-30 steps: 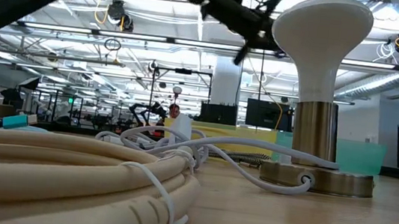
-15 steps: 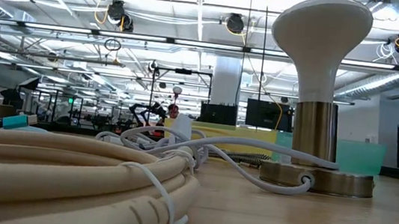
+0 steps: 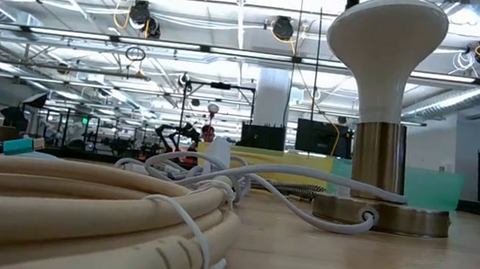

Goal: Pick & Place USB Port
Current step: Put the blue and purple charger cable into the green bin

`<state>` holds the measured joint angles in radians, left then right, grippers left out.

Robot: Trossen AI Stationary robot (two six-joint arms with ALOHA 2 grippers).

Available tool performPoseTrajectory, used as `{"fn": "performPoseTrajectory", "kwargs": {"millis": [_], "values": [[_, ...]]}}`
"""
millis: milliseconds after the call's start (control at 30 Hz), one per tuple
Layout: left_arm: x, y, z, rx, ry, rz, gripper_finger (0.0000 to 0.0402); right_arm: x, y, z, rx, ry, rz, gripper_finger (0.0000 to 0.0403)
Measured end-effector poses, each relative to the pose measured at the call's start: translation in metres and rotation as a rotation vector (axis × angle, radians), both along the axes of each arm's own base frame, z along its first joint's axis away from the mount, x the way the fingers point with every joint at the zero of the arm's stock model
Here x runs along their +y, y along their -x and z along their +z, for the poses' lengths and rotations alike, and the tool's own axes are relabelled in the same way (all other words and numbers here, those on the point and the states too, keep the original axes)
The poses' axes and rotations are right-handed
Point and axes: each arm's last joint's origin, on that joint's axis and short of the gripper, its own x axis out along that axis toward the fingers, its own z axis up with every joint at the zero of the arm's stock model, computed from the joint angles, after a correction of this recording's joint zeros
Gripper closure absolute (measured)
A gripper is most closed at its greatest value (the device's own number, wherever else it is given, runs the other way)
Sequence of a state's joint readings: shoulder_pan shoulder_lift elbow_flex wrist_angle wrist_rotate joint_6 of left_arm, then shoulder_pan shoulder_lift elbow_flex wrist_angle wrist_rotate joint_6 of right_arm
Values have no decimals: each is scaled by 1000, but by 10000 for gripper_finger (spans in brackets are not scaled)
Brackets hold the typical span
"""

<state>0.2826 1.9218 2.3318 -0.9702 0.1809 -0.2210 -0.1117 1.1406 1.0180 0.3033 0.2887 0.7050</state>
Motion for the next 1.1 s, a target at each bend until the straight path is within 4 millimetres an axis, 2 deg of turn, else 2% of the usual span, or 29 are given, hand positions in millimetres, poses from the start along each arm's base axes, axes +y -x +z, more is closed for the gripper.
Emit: {"fn": "performPoseTrajectory", "kwargs": {"millis": [200,500,600,733,833,933,1000,1100], "values": [[-12,2,-8,89,19,-28,393,-6,-1,1,-20,22,-11,218],[-34,-4,-7,79,13,-88,394,-13,-3,1,-37,20,-20,230],[-34,-4,-7,77,13,-83,394,-13,-5,0,-34,20,-11,272],[-30,0,-10,116,70,-99,373,-12,-7,-2,-16,34,40,375],[-27,14,-16,230,118,-169,348,-13,-8,-6,25,28,56,391],[-31,39,-24,440,145,-195,331,-20,-4,-13,110,16,18,397],[-35,46,-25,521,106,-193,324,-25,2,-18,186,18,-7,398],[-46,54,-24,549,58,-191,323,-37,12,-31,369,15,-53,399]]}}
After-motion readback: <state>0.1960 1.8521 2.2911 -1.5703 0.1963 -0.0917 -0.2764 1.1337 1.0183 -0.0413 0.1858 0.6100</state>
